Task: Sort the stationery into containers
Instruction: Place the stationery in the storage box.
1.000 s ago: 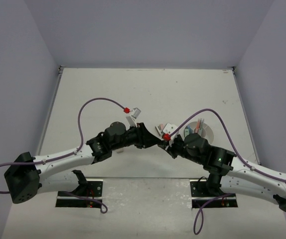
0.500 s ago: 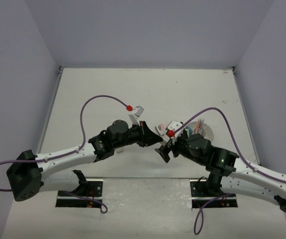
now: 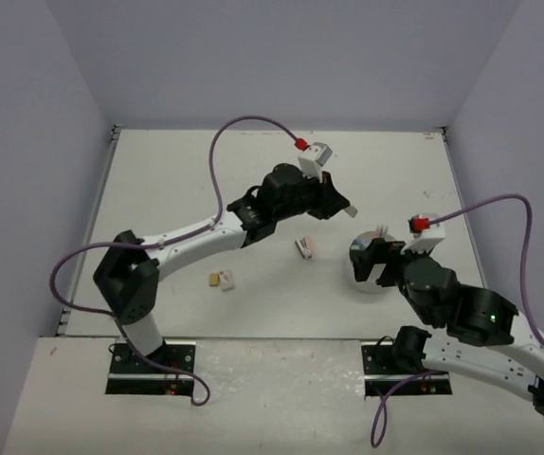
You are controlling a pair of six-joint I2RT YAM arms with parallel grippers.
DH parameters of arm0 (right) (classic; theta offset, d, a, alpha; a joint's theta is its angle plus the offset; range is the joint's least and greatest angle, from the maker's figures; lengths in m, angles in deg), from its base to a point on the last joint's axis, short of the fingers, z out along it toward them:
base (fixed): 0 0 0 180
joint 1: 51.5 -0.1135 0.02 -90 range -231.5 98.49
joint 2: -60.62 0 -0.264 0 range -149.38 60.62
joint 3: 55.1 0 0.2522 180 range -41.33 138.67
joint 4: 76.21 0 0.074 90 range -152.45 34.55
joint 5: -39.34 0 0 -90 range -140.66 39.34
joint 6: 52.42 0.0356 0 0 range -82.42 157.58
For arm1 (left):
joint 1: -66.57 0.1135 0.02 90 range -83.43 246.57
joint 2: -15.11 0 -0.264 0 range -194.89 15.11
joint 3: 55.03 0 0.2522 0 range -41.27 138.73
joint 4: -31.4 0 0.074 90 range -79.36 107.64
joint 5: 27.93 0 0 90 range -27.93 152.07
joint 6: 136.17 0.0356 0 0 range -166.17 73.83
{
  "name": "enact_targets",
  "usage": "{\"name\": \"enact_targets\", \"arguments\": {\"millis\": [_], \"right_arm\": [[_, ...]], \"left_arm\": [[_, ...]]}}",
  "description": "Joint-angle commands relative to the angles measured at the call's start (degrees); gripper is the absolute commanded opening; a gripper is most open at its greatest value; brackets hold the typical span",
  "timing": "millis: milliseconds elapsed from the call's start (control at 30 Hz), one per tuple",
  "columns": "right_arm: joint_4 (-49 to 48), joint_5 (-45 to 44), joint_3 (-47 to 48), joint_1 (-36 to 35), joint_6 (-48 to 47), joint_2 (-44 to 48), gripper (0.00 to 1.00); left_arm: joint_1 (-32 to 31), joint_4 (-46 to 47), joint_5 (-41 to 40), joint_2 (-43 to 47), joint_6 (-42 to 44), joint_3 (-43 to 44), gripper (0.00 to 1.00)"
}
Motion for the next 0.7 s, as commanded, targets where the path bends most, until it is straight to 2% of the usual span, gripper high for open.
{"name": "enact_targets", "arguments": {"millis": [0,167,333,667], "right_arm": [[6.5,-5.8,2.8,0.1,6.8,5.6,0.99],[6.5,-4.7,4.6,0.1,4.8,10.5,0.99],[8.1,-3.2,6.2,0.1,4.3,9.2,0.99],[8.1,-3.3,6.2,0.1,3.8,8.0,0.99]], "left_arm": [[0.2,-1.1,8.6,-10.0,11.4,11.8,0.00],[0.2,0.3,12.6,-19.3,14.3,21.1,0.00],[-0.1,0.4,14.3,-24.7,14.6,25.2,0.00],[-1.3,1.9,16.1,-27.1,14.4,21.7,0.00]]}}
